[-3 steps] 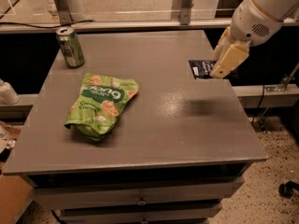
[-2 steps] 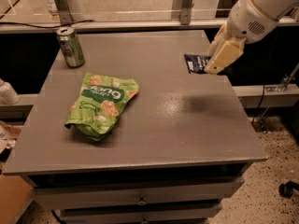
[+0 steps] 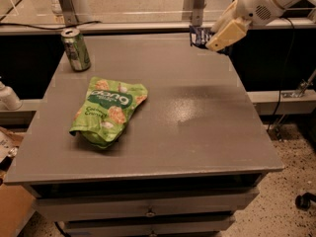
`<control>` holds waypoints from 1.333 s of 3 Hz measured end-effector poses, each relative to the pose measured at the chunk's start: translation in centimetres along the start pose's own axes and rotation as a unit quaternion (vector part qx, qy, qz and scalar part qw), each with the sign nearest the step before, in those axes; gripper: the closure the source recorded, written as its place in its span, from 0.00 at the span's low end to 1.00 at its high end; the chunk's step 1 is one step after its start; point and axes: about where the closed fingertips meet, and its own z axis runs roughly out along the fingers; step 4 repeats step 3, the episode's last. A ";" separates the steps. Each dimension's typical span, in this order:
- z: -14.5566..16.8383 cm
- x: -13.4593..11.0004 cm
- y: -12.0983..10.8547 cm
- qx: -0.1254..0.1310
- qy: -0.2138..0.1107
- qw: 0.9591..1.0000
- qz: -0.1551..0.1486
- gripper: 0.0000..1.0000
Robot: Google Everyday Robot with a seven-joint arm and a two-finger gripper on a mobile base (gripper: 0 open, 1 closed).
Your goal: Pick rxbar blueberry
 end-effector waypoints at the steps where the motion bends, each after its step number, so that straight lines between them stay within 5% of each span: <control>1: -0.6 -1.8 -3.1 0.023 -0.061 0.998 0.010 1.00; 2: -1.1 -3.8 -4.9 0.018 -0.123 0.992 0.032 1.00; 4: -1.9 -4.5 -5.4 0.025 -0.134 0.990 0.028 1.00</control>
Offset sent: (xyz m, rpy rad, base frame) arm 0.0670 0.0043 0.0933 0.4370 -0.0882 0.0134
